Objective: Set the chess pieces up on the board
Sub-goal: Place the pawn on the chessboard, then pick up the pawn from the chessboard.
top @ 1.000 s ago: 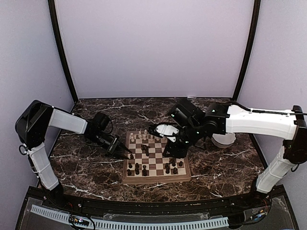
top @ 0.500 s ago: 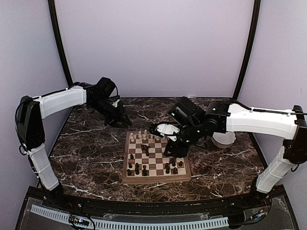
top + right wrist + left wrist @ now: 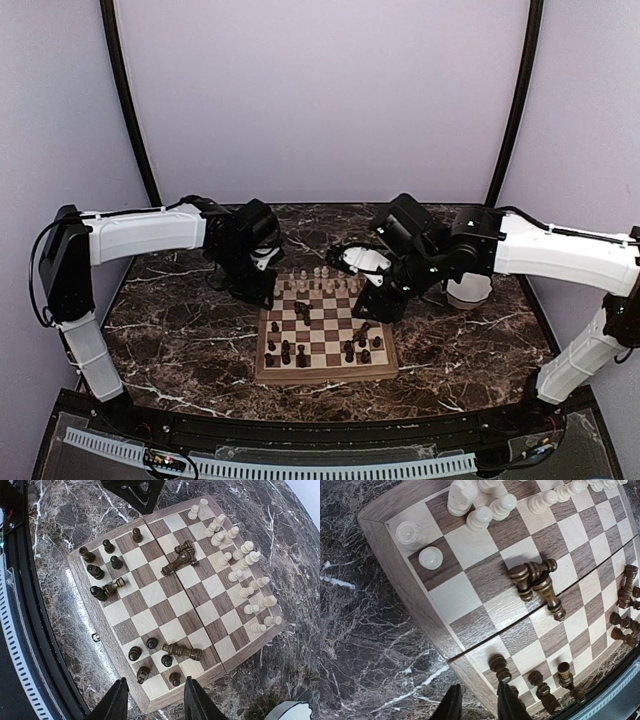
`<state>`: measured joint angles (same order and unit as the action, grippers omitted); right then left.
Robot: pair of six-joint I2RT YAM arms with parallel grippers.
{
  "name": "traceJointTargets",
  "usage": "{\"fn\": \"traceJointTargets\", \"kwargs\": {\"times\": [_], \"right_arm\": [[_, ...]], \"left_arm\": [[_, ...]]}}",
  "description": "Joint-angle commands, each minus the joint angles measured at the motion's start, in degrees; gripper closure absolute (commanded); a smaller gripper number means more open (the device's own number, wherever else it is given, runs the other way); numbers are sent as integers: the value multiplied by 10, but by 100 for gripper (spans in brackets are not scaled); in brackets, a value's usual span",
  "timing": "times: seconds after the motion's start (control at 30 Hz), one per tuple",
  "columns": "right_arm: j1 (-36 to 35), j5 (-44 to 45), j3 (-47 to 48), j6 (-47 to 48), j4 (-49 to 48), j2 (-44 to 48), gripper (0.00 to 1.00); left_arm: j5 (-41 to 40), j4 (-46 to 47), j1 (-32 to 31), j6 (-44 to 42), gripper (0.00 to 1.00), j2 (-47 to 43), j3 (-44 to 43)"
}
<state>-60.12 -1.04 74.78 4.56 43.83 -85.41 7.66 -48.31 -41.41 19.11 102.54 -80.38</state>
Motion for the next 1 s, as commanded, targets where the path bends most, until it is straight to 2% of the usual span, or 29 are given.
{"fn": "traceJointTargets", "kwargs": {"times": [0.0, 0.2, 0.43, 0.63, 0.83, 0.97], "right_arm": [[4, 9, -9, -21, -5, 13, 60], [5, 9, -5, -24, -4, 9, 60], [6, 9, -17, -29, -9, 14, 60], [7, 8, -19, -26, -8, 12, 60], [9, 9, -15, -18, -7, 2, 60], [10, 9, -11, -14, -8, -3, 60]], "left_arm": [[-26, -10, -4, -15, 73, 2, 14], [20, 5, -9, -19, 72, 23, 15], [26, 5, -20, -15, 72, 39, 15], [30, -1, -23, -15, 76, 54, 11], [33, -5, -22, -18, 85, 64, 3], [27, -13, -22, -19, 84, 66, -6]]}}
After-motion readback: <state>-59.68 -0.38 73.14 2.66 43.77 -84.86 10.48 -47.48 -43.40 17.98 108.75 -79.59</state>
